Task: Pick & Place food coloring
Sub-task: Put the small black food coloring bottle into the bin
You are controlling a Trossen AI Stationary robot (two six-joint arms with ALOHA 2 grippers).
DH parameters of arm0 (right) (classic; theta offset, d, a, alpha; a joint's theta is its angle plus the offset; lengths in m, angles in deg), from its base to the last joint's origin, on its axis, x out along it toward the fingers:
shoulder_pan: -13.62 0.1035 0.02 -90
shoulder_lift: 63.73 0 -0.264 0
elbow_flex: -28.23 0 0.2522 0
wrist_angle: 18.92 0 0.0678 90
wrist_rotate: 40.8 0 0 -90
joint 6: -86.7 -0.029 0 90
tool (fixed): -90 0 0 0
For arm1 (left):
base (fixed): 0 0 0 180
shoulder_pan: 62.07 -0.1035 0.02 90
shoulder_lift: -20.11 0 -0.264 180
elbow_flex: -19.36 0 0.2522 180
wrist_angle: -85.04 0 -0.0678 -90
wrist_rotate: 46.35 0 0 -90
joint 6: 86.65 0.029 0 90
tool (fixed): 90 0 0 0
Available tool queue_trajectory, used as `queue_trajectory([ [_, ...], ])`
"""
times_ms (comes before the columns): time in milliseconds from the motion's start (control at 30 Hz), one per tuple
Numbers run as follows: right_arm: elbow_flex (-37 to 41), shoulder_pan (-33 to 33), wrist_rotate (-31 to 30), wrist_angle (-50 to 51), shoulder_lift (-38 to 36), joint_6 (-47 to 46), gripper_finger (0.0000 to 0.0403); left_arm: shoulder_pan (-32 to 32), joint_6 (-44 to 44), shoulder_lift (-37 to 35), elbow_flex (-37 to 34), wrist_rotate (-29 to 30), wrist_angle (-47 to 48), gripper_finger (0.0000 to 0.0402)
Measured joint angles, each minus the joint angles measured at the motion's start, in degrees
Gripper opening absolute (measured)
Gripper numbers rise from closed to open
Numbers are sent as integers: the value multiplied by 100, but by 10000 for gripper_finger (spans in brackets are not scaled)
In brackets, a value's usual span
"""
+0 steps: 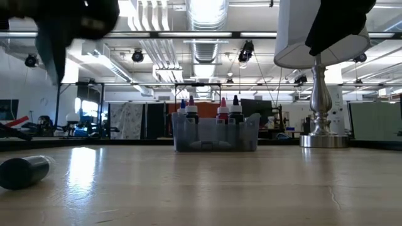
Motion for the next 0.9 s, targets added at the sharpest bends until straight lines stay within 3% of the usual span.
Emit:
queue_trajectory([
  [233, 0, 2, 395, -10, 0, -18, 226, -188, 671, 796, -25, -126, -287, 176],
  [533, 2, 0, 401, -18, 0, -17, 226, -706, 798, 1002, -24, -731, -239, 172],
  [900, 1, 0, 376, -2, 0, -16, 226, -966, 783, 1002, -24, -1249, -308, 83],
])
